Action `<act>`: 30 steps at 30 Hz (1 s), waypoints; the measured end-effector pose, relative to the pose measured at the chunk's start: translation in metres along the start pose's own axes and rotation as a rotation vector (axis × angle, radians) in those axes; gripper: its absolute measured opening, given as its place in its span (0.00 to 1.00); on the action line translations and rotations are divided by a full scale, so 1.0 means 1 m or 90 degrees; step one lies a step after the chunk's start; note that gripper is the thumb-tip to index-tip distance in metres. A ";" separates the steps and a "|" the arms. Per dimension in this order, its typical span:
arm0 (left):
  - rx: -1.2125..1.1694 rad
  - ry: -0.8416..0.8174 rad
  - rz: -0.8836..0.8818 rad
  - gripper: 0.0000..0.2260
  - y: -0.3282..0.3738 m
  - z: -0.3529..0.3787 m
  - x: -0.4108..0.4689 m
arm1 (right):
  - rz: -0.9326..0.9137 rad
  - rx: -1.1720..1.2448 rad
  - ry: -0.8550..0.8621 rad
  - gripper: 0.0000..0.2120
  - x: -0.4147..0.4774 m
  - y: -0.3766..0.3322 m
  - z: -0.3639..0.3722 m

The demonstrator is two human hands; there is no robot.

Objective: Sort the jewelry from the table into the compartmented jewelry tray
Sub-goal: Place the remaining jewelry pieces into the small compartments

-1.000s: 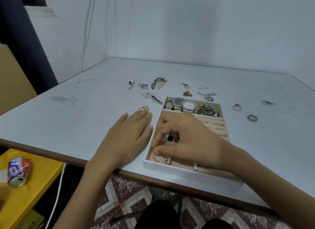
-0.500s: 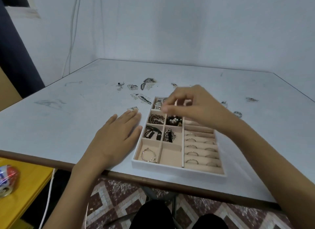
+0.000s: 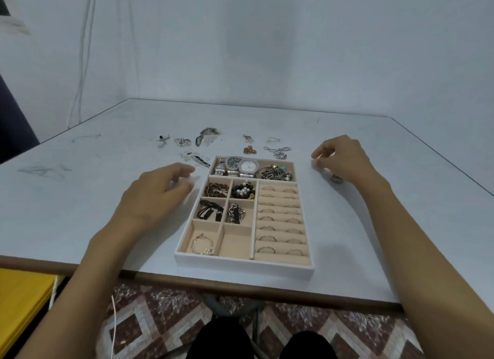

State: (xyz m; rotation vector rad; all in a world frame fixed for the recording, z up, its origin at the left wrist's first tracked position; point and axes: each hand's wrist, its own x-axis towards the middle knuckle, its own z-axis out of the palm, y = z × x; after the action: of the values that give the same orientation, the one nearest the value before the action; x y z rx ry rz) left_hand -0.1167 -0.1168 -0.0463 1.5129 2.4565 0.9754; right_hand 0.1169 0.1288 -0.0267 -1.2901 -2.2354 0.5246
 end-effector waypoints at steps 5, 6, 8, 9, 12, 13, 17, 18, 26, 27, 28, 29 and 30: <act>0.019 0.017 0.067 0.17 0.045 0.001 0.030 | -0.004 -0.033 -0.014 0.04 0.003 0.003 0.005; 0.030 0.016 0.084 0.13 0.057 0.003 0.035 | -0.008 -0.037 -0.008 0.02 0.003 0.002 0.006; 0.059 0.010 0.125 0.12 0.082 0.008 0.045 | -0.018 -0.050 0.002 0.02 0.003 0.001 0.007; 0.071 0.002 0.143 0.12 0.093 0.012 0.050 | -0.023 -0.053 0.008 0.04 0.002 0.001 0.007; 0.114 -0.037 0.183 0.12 0.126 0.028 0.061 | -0.037 -0.031 0.025 0.10 0.005 0.004 0.007; 0.122 -0.054 0.195 0.12 0.136 0.034 0.063 | -0.033 -0.015 0.026 0.11 0.006 0.007 0.005; 0.111 -0.137 0.224 0.12 0.169 0.064 0.068 | 0.036 0.176 0.056 0.12 0.008 0.021 -0.009; 0.115 -0.150 0.229 0.12 0.175 0.072 0.069 | 0.057 0.233 0.073 0.12 0.008 0.025 -0.014; 0.275 -0.213 0.271 0.17 0.199 0.130 0.079 | 0.164 0.371 0.037 0.15 0.008 0.041 -0.026; 0.284 -0.206 0.274 0.16 0.199 0.133 0.080 | 0.172 0.381 0.037 0.14 0.007 0.041 -0.025; 0.284 -0.197 0.276 0.14 0.200 0.135 0.080 | 0.180 0.393 0.039 0.14 0.007 0.041 -0.025; 0.279 -0.186 0.276 0.12 0.200 0.136 0.080 | 0.190 0.407 0.044 0.14 0.007 0.041 -0.025; 0.273 -0.172 0.278 0.10 0.200 0.136 0.079 | 0.201 0.422 0.052 0.14 0.007 0.041 -0.025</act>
State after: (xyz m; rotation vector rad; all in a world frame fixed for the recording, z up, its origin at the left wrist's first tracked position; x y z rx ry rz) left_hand 0.0507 0.0729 -0.0220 2.2083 2.2781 0.2460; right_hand 0.1575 0.1562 -0.0278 -1.2584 -1.5752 1.1835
